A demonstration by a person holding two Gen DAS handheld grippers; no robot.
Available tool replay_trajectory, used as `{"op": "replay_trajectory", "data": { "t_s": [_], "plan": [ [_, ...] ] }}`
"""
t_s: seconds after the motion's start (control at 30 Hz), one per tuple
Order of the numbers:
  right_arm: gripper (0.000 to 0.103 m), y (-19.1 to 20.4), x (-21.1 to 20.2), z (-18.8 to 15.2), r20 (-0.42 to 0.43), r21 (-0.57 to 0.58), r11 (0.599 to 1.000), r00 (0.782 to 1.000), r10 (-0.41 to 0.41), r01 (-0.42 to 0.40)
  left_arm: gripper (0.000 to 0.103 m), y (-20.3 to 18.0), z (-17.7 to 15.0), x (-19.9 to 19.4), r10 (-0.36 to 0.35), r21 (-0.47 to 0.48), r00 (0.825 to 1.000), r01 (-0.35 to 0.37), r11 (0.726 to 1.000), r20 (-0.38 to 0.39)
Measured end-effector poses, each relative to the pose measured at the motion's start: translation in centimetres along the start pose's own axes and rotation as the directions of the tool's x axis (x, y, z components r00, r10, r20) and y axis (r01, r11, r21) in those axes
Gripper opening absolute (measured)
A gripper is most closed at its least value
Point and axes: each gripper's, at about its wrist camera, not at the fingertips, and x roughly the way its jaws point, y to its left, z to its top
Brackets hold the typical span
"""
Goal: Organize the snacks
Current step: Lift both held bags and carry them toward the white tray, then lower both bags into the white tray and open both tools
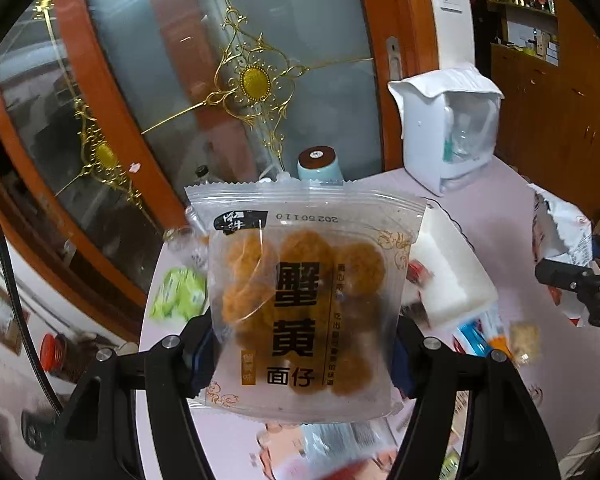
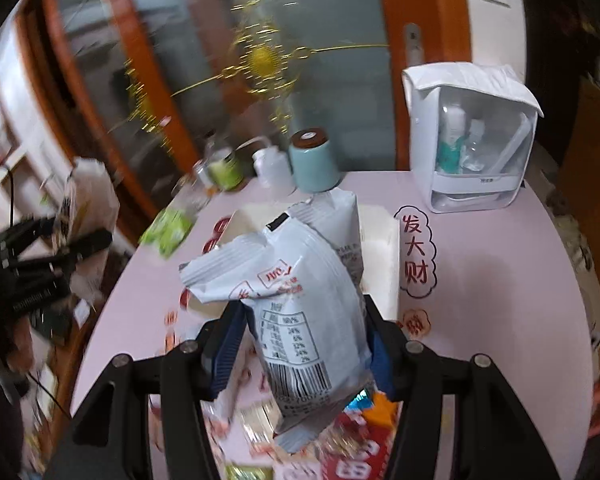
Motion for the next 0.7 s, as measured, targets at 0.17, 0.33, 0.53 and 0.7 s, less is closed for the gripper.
{"op": "replay_trajectory", "data": {
  "t_s": [0.17, 0.33, 0.53, 0.7],
  "plan": [
    [0.056, -0.8, 3.6, 2.1, -0.038, 0.112, 0.991, 0.997, -0.063, 0.067, 0.067, 1.2, 3.1, 5.9, -0.047, -0.011, 0.998, 0.046, 0.999, -0.036],
    [0.057, -2.1, 7.8, 2.9, -0.119, 0.172, 0.976, 0.986, -0.116, 0.135, 0.067, 0.8, 3.9, 12.6, -0.095, -0.023, 0.988, 0.093, 0.995, -0.125],
    [0.058, -3.1, 12.5, 2.5, -0.223, 0.175, 0.961, 0.959, -0.174, 0.215, 0.068, -0.5, 3.4, 19.5, -0.144, -0.041, 0.963, 0.138, 0.990, -0.228],
    [0.059, -3.9, 15.9, 1.9, -0.290, 0.173, 0.954, 0.938, -0.189, 0.246, 0.079, -1.8, 2.8, 23.7, -0.161, -0.045, 0.943, 0.154, 0.987, -0.290]
  ]
}}
